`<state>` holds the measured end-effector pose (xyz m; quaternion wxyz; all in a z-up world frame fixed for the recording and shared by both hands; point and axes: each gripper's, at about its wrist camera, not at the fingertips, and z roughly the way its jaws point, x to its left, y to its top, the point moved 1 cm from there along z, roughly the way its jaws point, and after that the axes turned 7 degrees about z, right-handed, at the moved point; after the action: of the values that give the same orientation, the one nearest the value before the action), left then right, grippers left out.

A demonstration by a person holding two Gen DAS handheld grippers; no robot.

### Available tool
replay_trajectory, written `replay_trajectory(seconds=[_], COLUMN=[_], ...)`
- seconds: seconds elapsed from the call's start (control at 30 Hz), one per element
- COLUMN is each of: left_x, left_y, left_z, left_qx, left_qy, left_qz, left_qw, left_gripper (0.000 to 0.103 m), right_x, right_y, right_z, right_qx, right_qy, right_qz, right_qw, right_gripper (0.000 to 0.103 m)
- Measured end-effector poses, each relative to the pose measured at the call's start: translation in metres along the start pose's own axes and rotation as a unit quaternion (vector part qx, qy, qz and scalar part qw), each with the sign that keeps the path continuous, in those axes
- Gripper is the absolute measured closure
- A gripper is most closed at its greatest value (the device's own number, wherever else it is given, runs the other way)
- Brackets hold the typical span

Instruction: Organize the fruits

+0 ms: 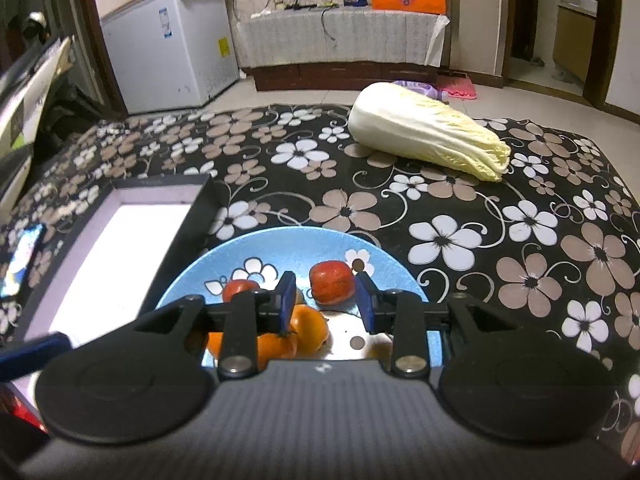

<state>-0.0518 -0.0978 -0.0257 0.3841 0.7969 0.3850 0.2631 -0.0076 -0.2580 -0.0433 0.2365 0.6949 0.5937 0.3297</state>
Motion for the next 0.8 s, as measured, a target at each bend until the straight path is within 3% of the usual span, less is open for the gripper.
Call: replay_trajectory(seconds=[0.07,0.17,0.2,0.3,0.47,0.8], left_x=[-0.001,-0.002,-0.002,-0.004,-0.010,-0.037], left_y=[-0.001,-0.004,-0.005,-0.010,-0.018,-0.025], left_z=[-0.004,-0.011,-0.014,-0.024,-0.039,-0.047], left_qx=[-0.005,-0.005,-0.003,-0.005,-0.009,-0.004], left_qy=[0.023,0.027,0.022,0.022,0.023,0.028], left_qz=[-0.002,-0.009,-0.015,-0.030,-0.046,-0.010], left_qw=[0.9997,0.9996,0.9996,0.9993,0.9986,0.9996], left_gripper=[0.000,0.000,0.000,0.000,0.000,0.000], right_x=[-0.004,-0.008,-0.008,-0.006,-0.011,-0.023], right_y=[-0.001,-0.004,-0.005,-0.012,-0.030,-0.058], right_z=[-0.009,-0.025,-0.030,-0.043,-0.054,-0.074], right_qx=[-0.015,-0.042,-0.050,-0.064,-0.044,-0.015], right_qy=[-0.002,-0.014,-0.023,-0.064,-0.156,-0.139], right_qz=[0.013,0.031,0.032,0.020,0.008,0.032], right_qw=[1.000,0.999,0.998,0.996,0.987,0.990], right_gripper=[0.066,0.034,0.030,0.029,0.029,0.029])
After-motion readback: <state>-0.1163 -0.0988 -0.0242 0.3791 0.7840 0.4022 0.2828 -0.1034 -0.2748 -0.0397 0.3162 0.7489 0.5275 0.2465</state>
